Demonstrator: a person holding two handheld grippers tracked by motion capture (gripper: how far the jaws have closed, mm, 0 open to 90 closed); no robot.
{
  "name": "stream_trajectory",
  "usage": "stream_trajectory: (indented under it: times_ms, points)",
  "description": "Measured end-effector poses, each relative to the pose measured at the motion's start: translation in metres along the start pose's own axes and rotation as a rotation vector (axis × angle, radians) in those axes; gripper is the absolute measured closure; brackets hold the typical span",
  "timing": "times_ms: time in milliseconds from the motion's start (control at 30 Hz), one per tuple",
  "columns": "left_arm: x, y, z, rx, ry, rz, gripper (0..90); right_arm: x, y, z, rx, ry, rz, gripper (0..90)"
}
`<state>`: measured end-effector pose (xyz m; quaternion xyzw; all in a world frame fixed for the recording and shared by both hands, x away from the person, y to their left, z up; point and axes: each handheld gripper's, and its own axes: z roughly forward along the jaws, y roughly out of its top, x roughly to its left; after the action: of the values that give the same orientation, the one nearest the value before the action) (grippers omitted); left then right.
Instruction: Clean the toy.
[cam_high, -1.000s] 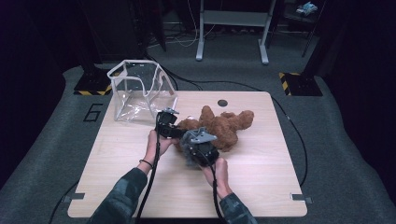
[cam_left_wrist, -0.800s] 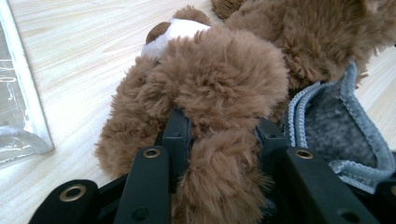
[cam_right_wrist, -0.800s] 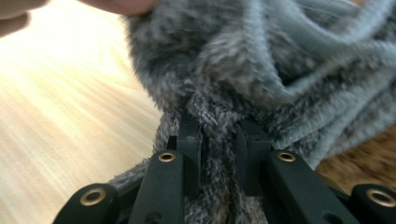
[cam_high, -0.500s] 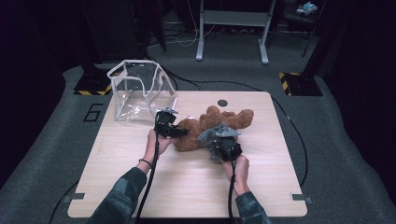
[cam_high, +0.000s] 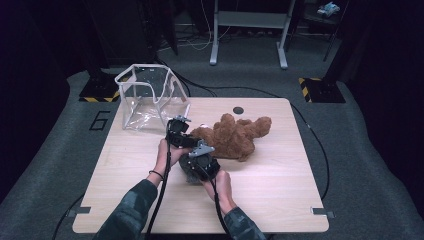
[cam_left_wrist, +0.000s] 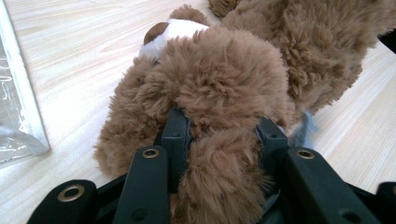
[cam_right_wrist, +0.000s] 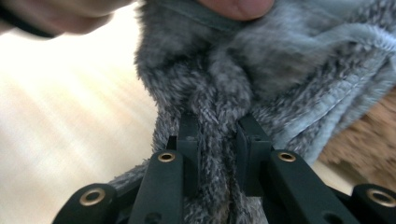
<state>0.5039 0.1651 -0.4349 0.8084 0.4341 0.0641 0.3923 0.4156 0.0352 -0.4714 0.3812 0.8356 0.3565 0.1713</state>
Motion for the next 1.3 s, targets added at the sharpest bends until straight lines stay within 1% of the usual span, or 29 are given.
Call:
stream_trajectory:
  times_ms: [67, 100, 133, 167, 200, 267, 300, 333, 367, 400, 467, 500, 533, 567, 600, 633, 667, 700, 833, 933, 1000, 1033, 1067, 1100, 1133, 1167, 1233, 1267, 1300]
  points:
    - [0.0, 0.0, 0.0, 0.0, 0.003, 0.009, 64.6, -0.003, 0.0, 0.005, 0.006, -0.003, 0.014, 74.6]
    - [0.0, 0.001, 0.0, 0.006, 0.001, 0.018, 64.6, -0.01, -0.002, 0.009, 0.021, -0.032, 0.03, 74.7]
    - [0.0, 0.001, 0.0, 0.006, 0.001, 0.018, 64.6, -0.01, -0.002, 0.009, 0.021, -0.032, 0.03, 74.7]
    - [0.001, 0.0, 0.0, -0.001, -0.008, 0.012, 64.6, -0.018, -0.005, 0.004, 0.027, -0.052, 0.037, 74.7]
    - [0.001, 0.0, 0.0, -0.001, -0.008, 0.012, 64.5, -0.018, -0.005, 0.004, 0.027, -0.052, 0.037, 74.7]
    - [0.003, -0.001, 0.0, -0.006, -0.018, 0.013, 64.6, -0.031, -0.01, -0.011, 0.021, -0.104, 0.06, 74.7]
    - [0.004, -0.001, 0.0, -0.006, -0.021, 0.02, 64.5, -0.038, -0.012, -0.017, 0.014, -0.13, 0.052, 74.7]
    - [0.004, -0.001, 0.0, -0.006, -0.021, 0.02, 64.6, -0.038, -0.012, -0.017, 0.014, -0.13, 0.052, 74.7]
    - [0.003, -0.001, 0.001, -0.008, -0.02, 0.012, 64.6, -0.053, -0.017, -0.027, 0.012, -0.164, 0.088, 74.7]
    - [0.003, -0.001, 0.0, -0.002, -0.021, 0.019, 64.6, -0.061, -0.02, -0.032, 0.017, -0.185, 0.104, 74.7]
    - [0.004, -0.001, 0.001, -0.003, -0.024, 0.022, 64.6, -0.08, -0.028, -0.042, 0.008, -0.202, 0.143, 74.7]
    - [0.005, -0.001, 0.0, -0.001, -0.024, 0.031, 64.6, -0.088, -0.032, -0.046, 0.005, -0.213, 0.158, 74.7]
    - [0.005, -0.001, 0.0, -0.001, -0.024, 0.031, 64.5, -0.088, -0.032, -0.046, 0.005, -0.213, 0.158, 74.7]
    - [0.005, -0.001, 0.0, 0.003, -0.03, 0.017, 64.6, -0.101, -0.041, -0.056, 0.004, -0.253, 0.175, 74.7]
    - [0.005, -0.001, 0.0, 0.003, -0.03, 0.017, 64.5, -0.101, -0.041, -0.056, 0.004, -0.253, 0.175, 74.7]
    - [0.005, -0.001, 0.001, 0.001, -0.033, 0.022, 64.5, -0.108, -0.046, -0.06, 0.003, -0.28, 0.194, 74.7]
    - [0.005, -0.001, 0.001, -0.001, -0.031, 0.022, 64.6, -0.124, -0.056, -0.067, 0.007, -0.304, 0.227, 74.6]
    - [0.005, -0.001, 0.001, -0.001, -0.031, 0.023, 64.5, -0.131, -0.059, -0.071, 0.008, -0.317, 0.242, 74.6]
    - [0.006, -0.001, 0.001, 0.0, -0.029, 0.025, 64.5, -0.139, -0.058, -0.084, -0.017, -0.319, 0.254, 74.4]
    - [0.006, -0.001, 0.002, 0.001, -0.027, 0.027, 64.5, -0.132, -0.04, -0.094, -0.093, -0.275, 0.227, 74.2]
    - [0.007, -0.001, 0.002, 0.005, -0.021, 0.044, 64.5, -0.126, -0.028, -0.091, -0.107, -0.24, 0.215, 74.2]
    - [0.007, -0.001, 0.002, 0.004, -0.023, 0.039, 64.5, -0.124, -0.024, -0.08, -0.07, -0.258, 0.202, 74.2]
    - [0.007, -0.001, 0.002, 0.004, -0.023, 0.039, 64.4, -0.124, -0.024, -0.08, -0.07, -0.258, 0.202, 74.2]
    - [0.007, -0.001, 0.002, 0.009, -0.027, 0.036, 64.3, -0.132, -0.03, -0.069, -0.038, -0.269, 0.23, 74.2]
    - [0.007, -0.001, 0.002, 0.009, -0.027, 0.036, 64.2, -0.132, -0.03, -0.069, -0.038, -0.269, 0.23, 74.2]
    - [0.006, -0.001, 0.003, 0.011, -0.025, 0.048, 64.3, -0.142, -0.04, -0.067, -0.025, -0.286, 0.279, 74.3]
    - [0.007, -0.001, 0.003, 0.009, -0.029, 0.041, 64.2, -0.153, -0.052, -0.067, -0.006, -0.32, 0.31, 74.2]
    - [0.007, -0.001, 0.003, 0.009, -0.029, 0.041, 64.2, -0.153, -0.052, -0.067, -0.006, -0.32, 0.31, 74.2]
    - [0.008, -0.002, 0.003, 0.008, -0.029, 0.039, 64.2, -0.163, -0.062, -0.07, 0.021, -0.342, 0.339, 74.0]
